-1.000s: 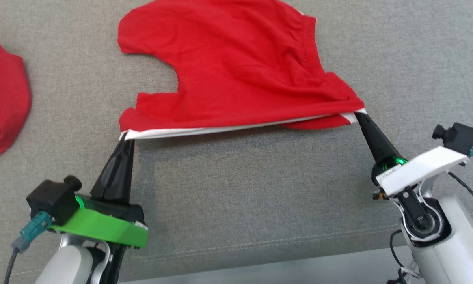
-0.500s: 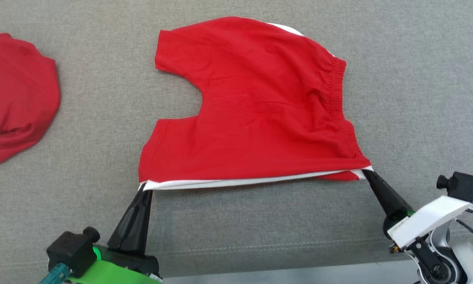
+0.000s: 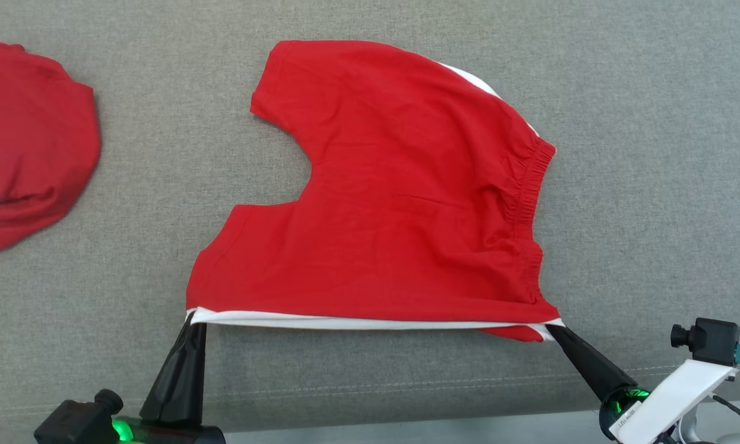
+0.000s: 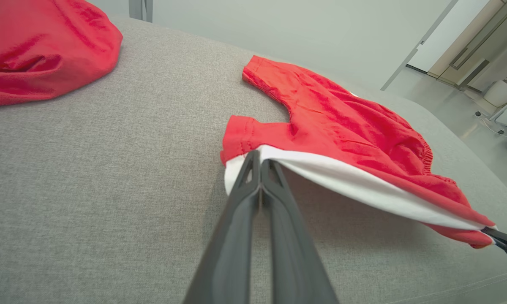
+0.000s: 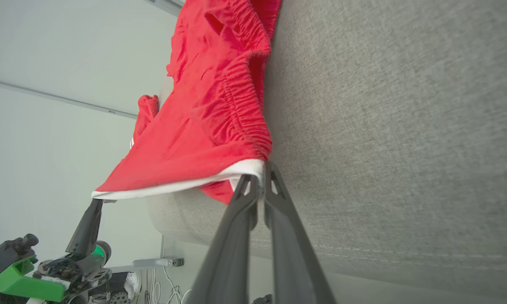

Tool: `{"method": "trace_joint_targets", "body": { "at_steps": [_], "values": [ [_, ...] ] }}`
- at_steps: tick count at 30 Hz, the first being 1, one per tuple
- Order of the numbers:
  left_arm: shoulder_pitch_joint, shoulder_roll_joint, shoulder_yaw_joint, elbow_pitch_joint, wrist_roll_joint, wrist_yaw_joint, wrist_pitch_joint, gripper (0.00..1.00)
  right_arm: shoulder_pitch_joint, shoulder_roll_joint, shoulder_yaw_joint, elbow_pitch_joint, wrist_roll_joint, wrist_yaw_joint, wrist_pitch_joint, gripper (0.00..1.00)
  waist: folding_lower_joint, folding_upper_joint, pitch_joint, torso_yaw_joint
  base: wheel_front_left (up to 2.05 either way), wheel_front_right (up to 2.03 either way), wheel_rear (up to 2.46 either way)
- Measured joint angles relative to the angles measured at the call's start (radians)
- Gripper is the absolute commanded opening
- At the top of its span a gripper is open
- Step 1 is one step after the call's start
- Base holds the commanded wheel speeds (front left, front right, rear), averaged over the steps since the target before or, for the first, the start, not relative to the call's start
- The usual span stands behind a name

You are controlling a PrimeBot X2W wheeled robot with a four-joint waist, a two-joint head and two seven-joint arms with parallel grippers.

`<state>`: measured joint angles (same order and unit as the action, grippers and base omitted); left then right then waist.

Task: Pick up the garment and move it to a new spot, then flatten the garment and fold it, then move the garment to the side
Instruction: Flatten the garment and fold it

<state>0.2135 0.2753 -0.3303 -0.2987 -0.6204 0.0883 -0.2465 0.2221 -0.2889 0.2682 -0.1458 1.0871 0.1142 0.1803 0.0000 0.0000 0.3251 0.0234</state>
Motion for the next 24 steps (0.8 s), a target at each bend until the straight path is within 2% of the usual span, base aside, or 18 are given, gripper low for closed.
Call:
{"method": "trace_joint_targets", "body": {
  "at_steps": [6,14,18,24],
  "values": [
    [0.024,0.006,0.012,-0.037,0.012,0.0,-0.002,0.0,0.035,-0.044,0.0,-0.095,0.075,0.0,0.048,0.0,0.0,0.0,0.016,-0.022,0.0,0.0,0.0],
    [0.059,0.052,0.027,-0.095,0.021,0.002,-0.002,0.0,0.074,-0.094,0.0,-0.194,0.136,0.0,0.1,0.0,0.0,0.0,0.053,-0.051,0.0,0.0,0.0],
    [0.069,0.065,0.062,-0.135,0.027,0.003,-0.002,0.0,0.073,-0.099,-0.025,-0.225,0.14,0.009,0.102,0.0,0.0,0.0,0.072,-0.066,0.0,0.0,0.0],
    [0.02,0.129,0.1,-0.215,0.045,0.003,0.013,0.0,0.012,-0.088,-0.051,-0.248,0.15,0.011,0.09,0.0,0.0,0.0,0.097,-0.087,0.0,0.0,0.0]
  ]
}}
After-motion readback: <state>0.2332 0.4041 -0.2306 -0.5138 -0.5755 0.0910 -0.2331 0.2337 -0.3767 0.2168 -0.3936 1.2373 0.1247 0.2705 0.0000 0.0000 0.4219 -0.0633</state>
